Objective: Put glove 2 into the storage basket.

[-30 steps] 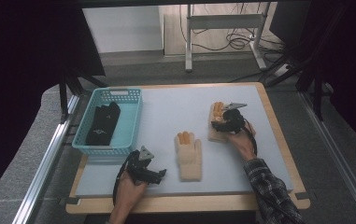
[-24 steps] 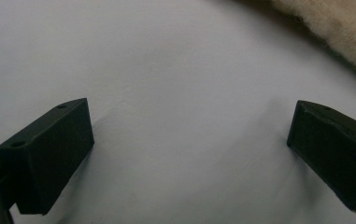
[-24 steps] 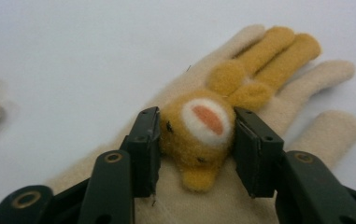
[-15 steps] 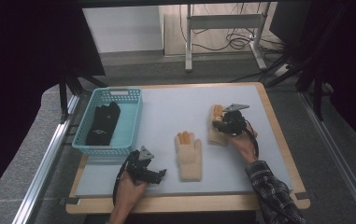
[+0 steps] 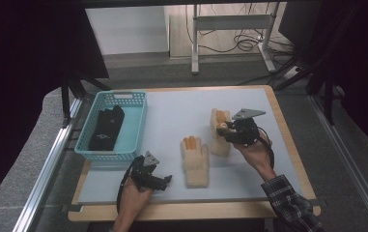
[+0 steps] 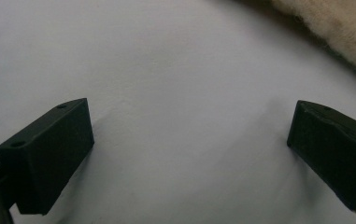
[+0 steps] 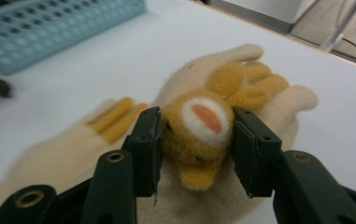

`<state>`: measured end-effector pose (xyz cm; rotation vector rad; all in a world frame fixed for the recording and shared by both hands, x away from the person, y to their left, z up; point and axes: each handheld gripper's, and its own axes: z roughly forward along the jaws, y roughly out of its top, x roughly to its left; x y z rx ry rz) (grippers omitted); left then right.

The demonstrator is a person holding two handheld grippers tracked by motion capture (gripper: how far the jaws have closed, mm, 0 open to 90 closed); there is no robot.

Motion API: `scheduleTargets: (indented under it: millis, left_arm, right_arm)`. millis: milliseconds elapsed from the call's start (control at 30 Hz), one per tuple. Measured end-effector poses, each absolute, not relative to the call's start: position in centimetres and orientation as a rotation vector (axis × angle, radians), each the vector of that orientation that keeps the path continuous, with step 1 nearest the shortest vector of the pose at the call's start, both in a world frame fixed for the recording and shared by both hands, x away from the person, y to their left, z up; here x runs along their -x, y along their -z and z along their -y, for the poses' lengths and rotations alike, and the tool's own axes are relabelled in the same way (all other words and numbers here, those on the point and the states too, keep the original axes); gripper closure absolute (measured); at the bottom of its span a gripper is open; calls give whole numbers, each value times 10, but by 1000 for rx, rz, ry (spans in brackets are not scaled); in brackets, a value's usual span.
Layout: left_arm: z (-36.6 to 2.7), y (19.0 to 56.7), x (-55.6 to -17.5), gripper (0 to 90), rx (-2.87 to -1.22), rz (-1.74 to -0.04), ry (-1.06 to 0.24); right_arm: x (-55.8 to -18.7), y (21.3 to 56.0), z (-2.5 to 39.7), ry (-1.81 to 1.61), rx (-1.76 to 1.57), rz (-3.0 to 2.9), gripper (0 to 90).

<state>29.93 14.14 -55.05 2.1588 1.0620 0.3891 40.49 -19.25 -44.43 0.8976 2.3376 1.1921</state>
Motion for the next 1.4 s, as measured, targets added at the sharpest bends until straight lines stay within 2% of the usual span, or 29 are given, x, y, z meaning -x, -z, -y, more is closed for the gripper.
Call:
scheduleTargets:
  millis: [167, 333, 833, 1000, 1167, 1300, 1400]
  left_arm:
    - [-141, 551, -299, 6, -2156, -1064, -389]
    - [-141, 551, -299, 6, -2156, -1064, -390]
    - [-141, 551, -299, 6, -2156, -1063, -391]
    - [-141, 551, -299, 6, -2159, -1061, -391]
    - [-141, 551, -299, 6, -2156, -1064, -391]
    - [-141, 551, -299, 6, -2156, -1063, -391]
    - [-141, 551, -299, 6, -2159, -1061, -390]
  right_arm:
    - [-375, 432, 181, -1236, -835, -2398, 548]
    - [-354, 436, 161, -1225, -779, -2485, 548]
    - [-350, 489, 108, -1113, -763, -2576, 528]
    - [-350, 506, 108, -1145, -806, -2591, 451]
    - [-351, 492, 120, -1193, -811, -2574, 388]
    - [-357, 483, 139, -1200, -836, -2533, 395]
    - [-361, 484, 156, -1201, -886, -2523, 492]
